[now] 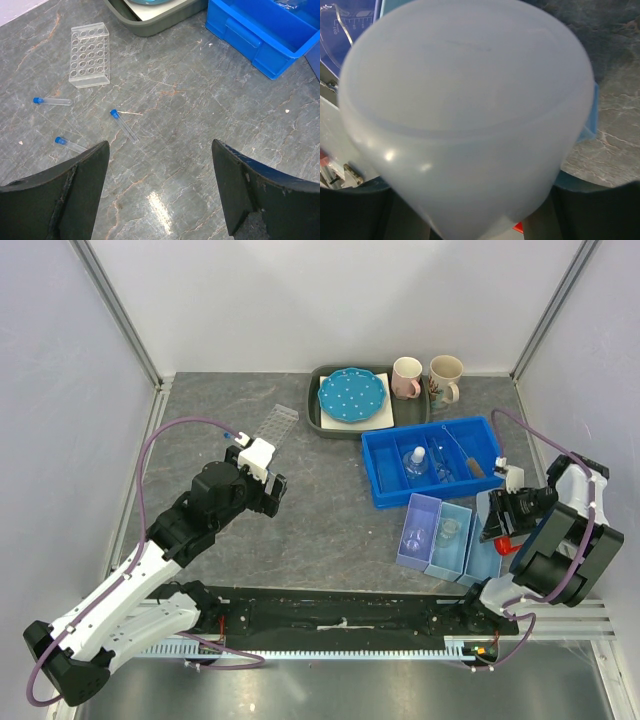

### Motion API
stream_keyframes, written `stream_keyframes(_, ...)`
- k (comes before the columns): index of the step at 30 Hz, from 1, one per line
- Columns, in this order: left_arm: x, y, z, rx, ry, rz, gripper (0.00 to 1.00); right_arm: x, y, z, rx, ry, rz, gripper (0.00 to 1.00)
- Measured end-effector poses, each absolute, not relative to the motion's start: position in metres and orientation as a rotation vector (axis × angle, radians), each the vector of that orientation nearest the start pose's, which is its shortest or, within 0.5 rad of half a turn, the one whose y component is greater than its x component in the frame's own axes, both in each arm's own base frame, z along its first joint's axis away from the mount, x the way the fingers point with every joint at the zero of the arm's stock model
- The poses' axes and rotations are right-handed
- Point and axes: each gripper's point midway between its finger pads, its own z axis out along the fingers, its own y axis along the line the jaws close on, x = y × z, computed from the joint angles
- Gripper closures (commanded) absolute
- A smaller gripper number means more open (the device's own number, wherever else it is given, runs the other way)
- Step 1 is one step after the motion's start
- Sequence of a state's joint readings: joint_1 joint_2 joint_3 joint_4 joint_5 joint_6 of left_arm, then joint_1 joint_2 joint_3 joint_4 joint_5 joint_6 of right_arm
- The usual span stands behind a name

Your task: Organize the chemistry lab equipment

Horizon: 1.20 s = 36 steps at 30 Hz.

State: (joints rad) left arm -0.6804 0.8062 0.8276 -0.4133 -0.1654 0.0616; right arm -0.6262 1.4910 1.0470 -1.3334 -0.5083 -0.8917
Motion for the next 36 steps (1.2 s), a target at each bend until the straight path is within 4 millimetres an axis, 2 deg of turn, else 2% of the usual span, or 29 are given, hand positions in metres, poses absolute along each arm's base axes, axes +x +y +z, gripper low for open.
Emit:
stream_keyframes(7, 0.247, -0.16, 0.237, 0.61, 1.866, -0.247, 0.11, 0.161, -0.045, 0.086, -0.28, 2.853, 0.795, 0.29)
stream_keyframes(12, 0.247, -0.16, 0.237, 0.61, 1.866, -0.247, 0.11, 0.161, -0.045, 0.088, -0.28, 2.847, 0.784, 0.24)
stream_keyframes(20, 0.247, -0.16, 0.237, 0.611, 1.866, -0.247, 0.11, 0.162, -0.046, 0.094, -0.295, 2.828, 0.732, 0.23)
stream_keyframes(23, 0.247, -0.16, 0.237, 0.611, 1.865, -0.248, 0.11, 0.164, -0.05, 0.1, -0.307, 2.819, 0.692, 0.22)
stream_keyframes(29, 0.247, -0.16, 0.237, 0.611, 1.865, -0.248, 0.11, 0.182, -0.065, 0.123, -0.344, 2.765, 0.554, 0.19)
stream_keyframes(36, 0.247, -0.16, 0.237, 0.611, 1.865, -0.248, 0.1, 0.205, -0.079, 0.155, -0.398, 2.668, 0.413, 0.07)
